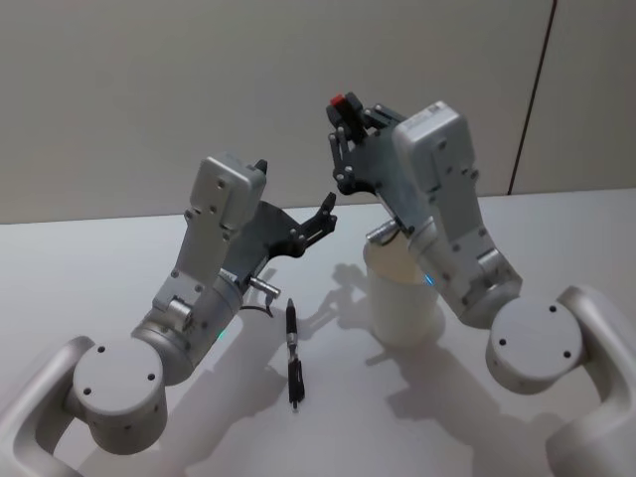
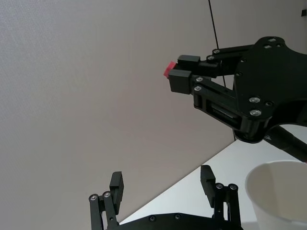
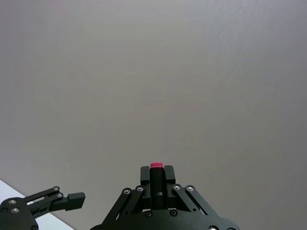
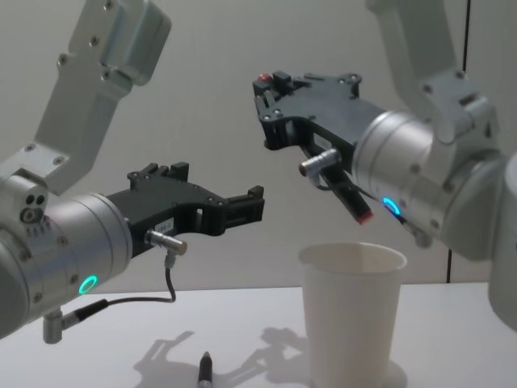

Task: Place the pen into the pen holder.

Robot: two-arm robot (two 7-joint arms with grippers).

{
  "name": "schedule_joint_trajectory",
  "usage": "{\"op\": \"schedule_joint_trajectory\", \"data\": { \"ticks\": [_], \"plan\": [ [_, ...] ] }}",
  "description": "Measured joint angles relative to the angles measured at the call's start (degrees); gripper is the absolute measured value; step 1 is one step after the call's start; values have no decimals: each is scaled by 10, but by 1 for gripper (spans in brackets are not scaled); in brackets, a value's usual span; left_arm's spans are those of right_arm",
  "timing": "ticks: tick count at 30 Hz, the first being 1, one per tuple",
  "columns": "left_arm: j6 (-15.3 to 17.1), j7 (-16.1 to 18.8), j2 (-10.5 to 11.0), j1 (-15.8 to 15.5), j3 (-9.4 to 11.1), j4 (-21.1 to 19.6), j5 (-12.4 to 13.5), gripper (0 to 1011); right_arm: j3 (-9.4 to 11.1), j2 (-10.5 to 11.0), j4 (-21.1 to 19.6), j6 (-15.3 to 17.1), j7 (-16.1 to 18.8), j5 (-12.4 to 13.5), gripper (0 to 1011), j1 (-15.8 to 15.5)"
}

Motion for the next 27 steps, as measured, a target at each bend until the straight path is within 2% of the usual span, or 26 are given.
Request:
{"op": "schedule_joint_trajectory", "data": {
  "ticks": [11,27],
  "plan": [
    [0,0,0,0,0,0,0,1001,3,6,8,-10,-7,15,161,-9],
    [0,0,0,0,0,0,0,1001,-1,3,27,-17,-10,26,161,-16]
  ]
}}
